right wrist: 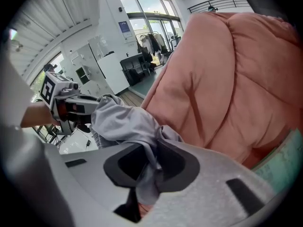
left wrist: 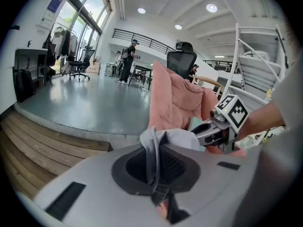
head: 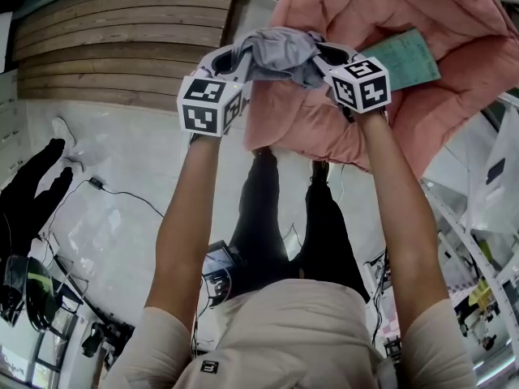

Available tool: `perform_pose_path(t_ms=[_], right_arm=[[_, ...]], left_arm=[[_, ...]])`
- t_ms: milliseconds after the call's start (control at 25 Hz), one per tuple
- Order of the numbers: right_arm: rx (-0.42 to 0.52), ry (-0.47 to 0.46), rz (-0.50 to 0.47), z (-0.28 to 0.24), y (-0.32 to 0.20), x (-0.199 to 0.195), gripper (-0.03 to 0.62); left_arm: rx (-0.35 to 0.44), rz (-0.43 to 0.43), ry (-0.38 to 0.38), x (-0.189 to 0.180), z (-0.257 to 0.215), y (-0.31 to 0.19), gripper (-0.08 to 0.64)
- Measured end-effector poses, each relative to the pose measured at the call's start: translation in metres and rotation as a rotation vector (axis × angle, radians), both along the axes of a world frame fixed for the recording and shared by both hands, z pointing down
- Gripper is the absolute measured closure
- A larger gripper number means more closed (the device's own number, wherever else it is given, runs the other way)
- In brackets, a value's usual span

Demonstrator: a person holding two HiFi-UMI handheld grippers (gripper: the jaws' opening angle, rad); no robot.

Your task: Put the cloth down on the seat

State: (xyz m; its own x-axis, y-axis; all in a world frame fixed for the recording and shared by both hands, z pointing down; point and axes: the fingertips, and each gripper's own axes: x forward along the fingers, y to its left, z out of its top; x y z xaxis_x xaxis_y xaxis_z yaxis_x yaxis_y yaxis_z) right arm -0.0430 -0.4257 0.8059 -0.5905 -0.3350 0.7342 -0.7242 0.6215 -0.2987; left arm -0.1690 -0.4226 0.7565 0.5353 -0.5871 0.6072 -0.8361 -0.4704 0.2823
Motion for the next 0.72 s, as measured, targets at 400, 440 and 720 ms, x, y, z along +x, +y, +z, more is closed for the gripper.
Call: perform_pose_path(t_ms=[400, 440, 720], right_arm=[[-0.038, 0.000, -0.016, 0.010, 0.008, 0.002, 0.492], [-0.044, 0.002, -0.021, 0.011, 0.011, 0.003, 0.478], [-0.086, 0.039, -0.067, 0.006, 0.032, 0.008, 0.389]], left_arm=[[-0.043, 0.021, -0.039, 0.005, 0.019, 0.008, 0.541], [-0.044, 0.026, -0.044, 0.005, 0.020, 0.009, 0.541], [-0.051, 0.059, -0.064, 0.005, 0.010, 0.020, 0.540]])
